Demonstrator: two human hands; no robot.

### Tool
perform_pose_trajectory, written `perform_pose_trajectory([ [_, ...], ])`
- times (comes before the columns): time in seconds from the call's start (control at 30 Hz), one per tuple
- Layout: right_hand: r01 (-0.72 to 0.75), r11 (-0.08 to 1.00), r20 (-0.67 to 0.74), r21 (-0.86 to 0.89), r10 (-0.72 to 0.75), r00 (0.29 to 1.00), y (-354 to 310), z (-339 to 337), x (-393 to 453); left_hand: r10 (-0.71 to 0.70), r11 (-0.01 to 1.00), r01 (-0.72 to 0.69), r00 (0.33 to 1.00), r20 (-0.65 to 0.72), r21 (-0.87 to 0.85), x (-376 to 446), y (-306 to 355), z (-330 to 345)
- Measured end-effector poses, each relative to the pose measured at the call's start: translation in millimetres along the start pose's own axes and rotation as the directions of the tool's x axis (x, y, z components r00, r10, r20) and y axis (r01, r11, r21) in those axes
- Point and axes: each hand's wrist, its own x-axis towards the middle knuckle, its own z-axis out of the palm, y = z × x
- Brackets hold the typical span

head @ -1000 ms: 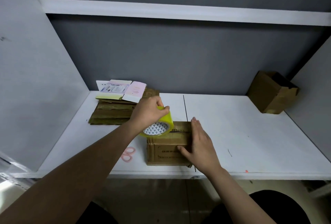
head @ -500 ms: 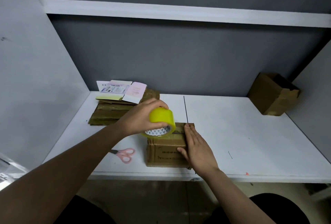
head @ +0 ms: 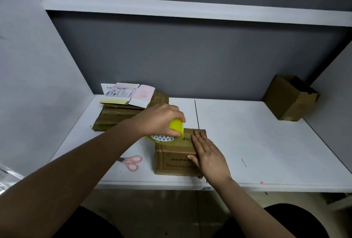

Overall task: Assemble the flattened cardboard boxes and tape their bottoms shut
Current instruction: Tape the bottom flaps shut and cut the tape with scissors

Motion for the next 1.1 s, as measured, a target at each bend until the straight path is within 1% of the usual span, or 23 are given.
perform_pose_trajectory([
  [0.03,0.009,1.0,-0.019,0.009,-0.009,1.0,1.3,1.4,0.0,-0.003,1.0,0.003,1.0,0.004,0.0,0.5,0.5,-0.3],
  [0.2,0.012,1.0,-0.009,0.008,-0.012,1.0,4.0,2.9,0.1,-0.018,1.0,0.018,1.0,0.007,-0.023,0.0,-0.4,0.0],
  [0.23,0.02,1.0,-0.022,-0.008,-0.02,1.0,2.5,1.0,0.1,-0.023,0.999,0.023,1.0,0.002,-0.033,0.0,-0.4,0.4],
  [0.3,0.02,1.0,-0.096,-0.009,-0.02,0.995,-1.5,-1.8,0.3,-0.041,0.997,0.04,0.999,-0.009,-0.064,-0.1,0.8,1.9],
  [0.33,0.002,1.0,-0.097,-0.006,-0.002,0.995,-4.4,-3.9,1.1,-0.051,0.996,0.05,0.999,-0.012,-0.08,0.2,1.4,2.4],
  [0.4,-0.029,0.996,-0.144,-0.082,0.017,0.989,-13.1,-7.5,3.3,-0.061,0.993,0.06,0.998,-0.012,-0.099,0.9,2.8,3.3],
  [0.47,0.006,0.991,-0.167,-0.133,-0.028,0.986,-24.9,-3.7,5.4,-0.054,0.994,0.052,0.998,-0.019,-0.1,1.4,3.9,3.7],
  [0.53,0.065,0.987,-0.174,-0.145,-0.091,0.981,-31.9,7.4,6.9,-0.05,0.994,0.048,0.999,-0.019,-0.098,1.5,3.2,4.6],
  [0.57,0.074,0.987,-0.184,-0.142,-0.099,0.978,-34.2,11.7,6.5,-0.049,0.994,0.048,0.999,-0.014,-0.097,1.0,2.6,5.1],
  [0.7,0.07,0.984,-0.266,-0.166,-0.113,0.957,-34.4,20.7,5.2,-0.024,0.998,0.022,0.999,-0.033,-0.057,-6.1,-3.6,9.8],
  [0.8,0.066,0.983,-0.328,-0.172,-0.12,0.937,-34.2,23.9,8.1,-0.007,0.997,0.002,0.998,-0.061,-0.078,-15.1,-9.6,12.0],
  [0.93,0.078,0.983,-0.336,-0.165,-0.13,0.933,-29.7,26.8,10.3,0.032,0.992,-0.042,0.996,-0.084,-0.12,-18.4,-12.1,9.1],
  [1.1,0.103,0.982,-0.355,-0.156,-0.153,0.922,-25.7,29.3,8.5,0.081,0.994,-0.085,0.995,-0.054,-0.069,-15.4,-16.0,2.5],
])
